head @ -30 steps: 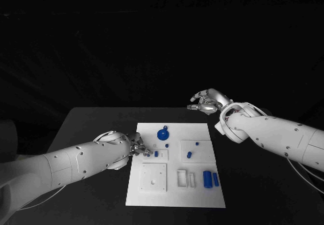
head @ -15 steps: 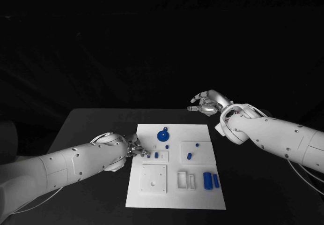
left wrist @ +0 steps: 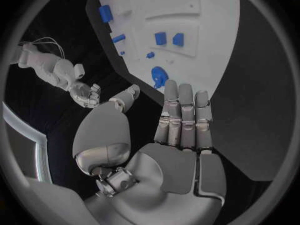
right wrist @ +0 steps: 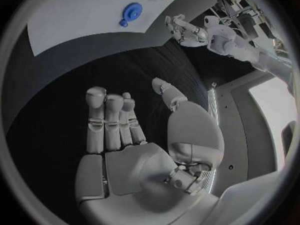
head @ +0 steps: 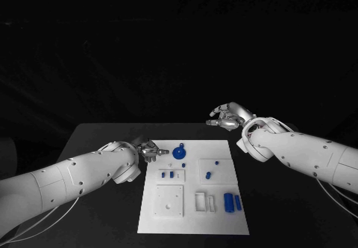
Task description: Assemble the parts on the task board
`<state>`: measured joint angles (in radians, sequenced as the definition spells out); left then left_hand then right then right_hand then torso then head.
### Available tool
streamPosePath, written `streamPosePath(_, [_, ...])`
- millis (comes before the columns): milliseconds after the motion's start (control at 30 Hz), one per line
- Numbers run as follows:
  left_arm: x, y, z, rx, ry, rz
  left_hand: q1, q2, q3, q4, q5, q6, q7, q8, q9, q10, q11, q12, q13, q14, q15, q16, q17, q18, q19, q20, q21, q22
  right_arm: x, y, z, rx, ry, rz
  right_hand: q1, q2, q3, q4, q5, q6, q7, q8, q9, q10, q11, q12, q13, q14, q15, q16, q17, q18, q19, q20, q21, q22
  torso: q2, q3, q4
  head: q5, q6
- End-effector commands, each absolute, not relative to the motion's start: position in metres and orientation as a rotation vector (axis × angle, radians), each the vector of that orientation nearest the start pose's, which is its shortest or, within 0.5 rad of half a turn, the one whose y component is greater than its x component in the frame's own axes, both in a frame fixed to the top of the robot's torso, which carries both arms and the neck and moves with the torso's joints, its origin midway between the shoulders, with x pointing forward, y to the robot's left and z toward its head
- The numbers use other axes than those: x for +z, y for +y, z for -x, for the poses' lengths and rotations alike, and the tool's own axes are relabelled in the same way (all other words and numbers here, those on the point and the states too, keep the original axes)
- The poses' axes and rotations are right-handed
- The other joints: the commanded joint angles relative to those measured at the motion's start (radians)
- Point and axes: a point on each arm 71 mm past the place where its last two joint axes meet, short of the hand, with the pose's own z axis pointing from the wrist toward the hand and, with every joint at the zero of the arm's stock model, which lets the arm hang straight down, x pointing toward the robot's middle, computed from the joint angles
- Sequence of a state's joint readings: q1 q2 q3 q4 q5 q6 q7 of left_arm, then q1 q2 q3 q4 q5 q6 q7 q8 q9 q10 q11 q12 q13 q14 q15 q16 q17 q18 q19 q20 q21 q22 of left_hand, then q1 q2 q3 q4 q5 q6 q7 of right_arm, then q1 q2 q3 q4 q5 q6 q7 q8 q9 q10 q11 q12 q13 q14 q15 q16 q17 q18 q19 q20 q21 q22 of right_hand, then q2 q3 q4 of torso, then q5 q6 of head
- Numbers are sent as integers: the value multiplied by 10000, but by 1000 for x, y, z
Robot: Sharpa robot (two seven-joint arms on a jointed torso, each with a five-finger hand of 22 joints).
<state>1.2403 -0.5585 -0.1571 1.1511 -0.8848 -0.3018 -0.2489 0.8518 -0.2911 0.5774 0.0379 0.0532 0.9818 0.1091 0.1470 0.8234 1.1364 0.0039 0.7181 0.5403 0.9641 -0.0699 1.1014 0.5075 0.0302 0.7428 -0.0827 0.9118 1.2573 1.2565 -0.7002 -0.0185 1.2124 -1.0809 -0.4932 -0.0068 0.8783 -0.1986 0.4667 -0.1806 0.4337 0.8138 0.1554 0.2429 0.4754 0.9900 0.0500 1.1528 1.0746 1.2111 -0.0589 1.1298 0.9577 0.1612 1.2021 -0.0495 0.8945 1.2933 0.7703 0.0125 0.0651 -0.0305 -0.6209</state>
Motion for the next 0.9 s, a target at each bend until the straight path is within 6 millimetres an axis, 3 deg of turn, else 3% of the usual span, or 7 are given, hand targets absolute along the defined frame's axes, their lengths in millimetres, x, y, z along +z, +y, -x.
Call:
streamPosePath(33, [-226,165,-545,-8143,17874,4271,1166,291,357,-751,40,-201,190,-123,-81,-468,249,-941,-579,-213,446,-542,-241,-52,-310,-453,-337,-108,-157,-231,-555,6998,14820,-2676,-62,57,3,63,36,-26,80,-3,-13,-92,-5,50,-15,44,-22,-32,-9,1006,7,-69,-43,10,7,-6,0,-29,76])
streamPosePath(67, [-224,161,-544,-8230,17734,3893,1720,386,499,-1220,447,-215,256,-122,-124,-581,401,-1384,-856,-159,522,-647,-277,-16,-306,-361,-378,-106,-157,-231,-556,6991,14822,-2678,-61,58,4,63,37,-26,80,-3,-13,-92,-5,50,-16,44,-22,-32,-9,1006,7,-69,-43,10,6,-9,2,-40,96])
streamPosePath(100, [-223,158,-544,-8346,17632,3500,2227,601,613,-1695,611,-253,275,-143,-204,-710,574,-1890,-1161,-187,610,-799,-323,4,-347,-269,-445,-103,-157,-231,-556,6987,14820,-2681,-60,59,5,63,37,-27,80,-4,-13,-92,-5,51,-17,44,-22,-32,-9,1006,7,-70,-43,10,6,-8,-3,-44,108])
streamPosePath(167, [-221,150,-543,-8493,17405,2622,2631,782,635,-2180,592,-287,196,-149,-337,-591,701,-2560,-1565,-59,646,-896,-311,41,-281,-214,-498,-83,-157,-231,-556,6983,14821,-2683,-58,61,6,63,37,-28,80,-4,-14,-92,-4,51,-18,44,-22,-32,-9,1006,7,-70,-44,11,8,-10,-1,-63,139])
streamPosePath(300, [-219,133,-541,-8650,17192,1339,3081,878,691,-2700,200,-331,212,-176,-555,-681,893,-3641,-2144,308,578,-802,-178,119,39,-265,-413,6,-157,-230,-556,7010,14829,-2666,-54,63,8,62,37,-28,80,-4,-14,-93,-4,53,-19,44,-22,-32,-9,1006,7,-71,-45,11,12,-10,-2,-109,173])
streamPosePath(500, [-218,112,-541,-8311,16737,-568,3188,879,670,-2884,73,-243,214,-143,-801,-511,907,-4567,-2659,822,547,-657,-24,275,472,-315,-267,121,-158,-228,-557,7046,14846,-2659,-47,66,13,59,38,-29,80,-4,-15,-94,-4,54,-22,44,-21,-32,-9,1006,7,-72,-46,13,20,-9,-21,-116,286])
streamPosePath(900, [-244,90,-538,-6924,17494,-3269,3305,923,635,-2920,98,70,207,12,-1069,218,793,-5144,-3005,1570,413,-65,382,520,1142,-433,144,385,-158,-223,-557,7137,14864,-2618,-35,76,19,55,38,-31,81,-5,-17,-96,-4,57,-27,43,-21,-33,-10,1006,6,-73,-49,15,35,5,-28,-159,354])
